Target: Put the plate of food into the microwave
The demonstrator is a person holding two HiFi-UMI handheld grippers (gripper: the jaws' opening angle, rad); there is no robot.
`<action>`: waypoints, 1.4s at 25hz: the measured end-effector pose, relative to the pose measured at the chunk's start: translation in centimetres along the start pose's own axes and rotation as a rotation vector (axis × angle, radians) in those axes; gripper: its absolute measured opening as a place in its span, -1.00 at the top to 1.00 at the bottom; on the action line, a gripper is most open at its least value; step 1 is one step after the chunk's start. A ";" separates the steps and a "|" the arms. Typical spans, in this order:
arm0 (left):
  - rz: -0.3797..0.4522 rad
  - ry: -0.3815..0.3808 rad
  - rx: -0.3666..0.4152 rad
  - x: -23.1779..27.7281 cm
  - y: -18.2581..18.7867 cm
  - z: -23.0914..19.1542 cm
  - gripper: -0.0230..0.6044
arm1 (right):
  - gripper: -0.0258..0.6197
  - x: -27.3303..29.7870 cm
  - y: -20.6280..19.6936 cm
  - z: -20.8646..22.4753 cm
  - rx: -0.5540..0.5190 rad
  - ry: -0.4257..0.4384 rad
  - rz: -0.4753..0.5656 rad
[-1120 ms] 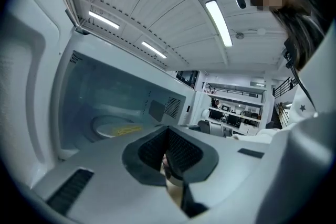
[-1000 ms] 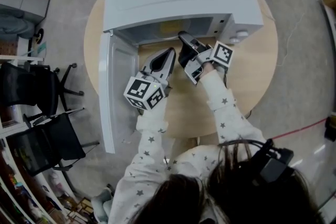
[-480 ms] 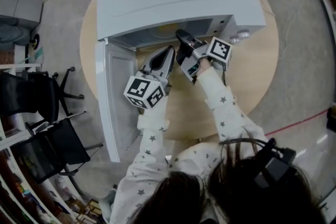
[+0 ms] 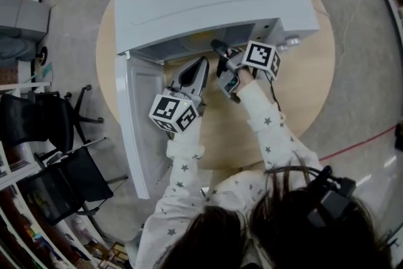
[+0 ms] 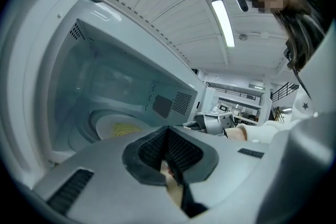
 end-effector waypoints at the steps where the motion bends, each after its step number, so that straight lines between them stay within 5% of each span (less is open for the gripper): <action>1: 0.000 0.000 -0.001 -0.1 0.0 0.0 0.94 | 0.71 0.0 -0.1 0.0 -0.007 -0.009 -0.005; 15: -0.002 -0.002 0.010 0.0 0.1 0.8 0.94 | 0.71 -1.1 -0.7 0.7 0.031 -0.012 -0.021; 27: 0.062 0.043 0.002 -2.4 2.0 4.5 0.94 | 0.72 -7.8 -3.8 -4.3 0.059 0.274 -0.176; 28: 0.070 0.044 0.001 -2.7 2.3 5.0 0.94 | 0.86 -8.5 -4.0 -4.8 0.060 0.290 -0.181; 35: 0.112 0.047 0.023 -4.7 5.0 7.8 0.94 | 0.90 -12.4 -6.5 -8.3 0.062 0.403 -0.280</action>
Point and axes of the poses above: the fingertips, and each gripper's own axes: x forward along the fingers, z to its right, y out of its top, the point moved 1 cm from there along -x, backward along the fingers, and after that the axes turned 10 degrees about x, right-handed, at the moved point
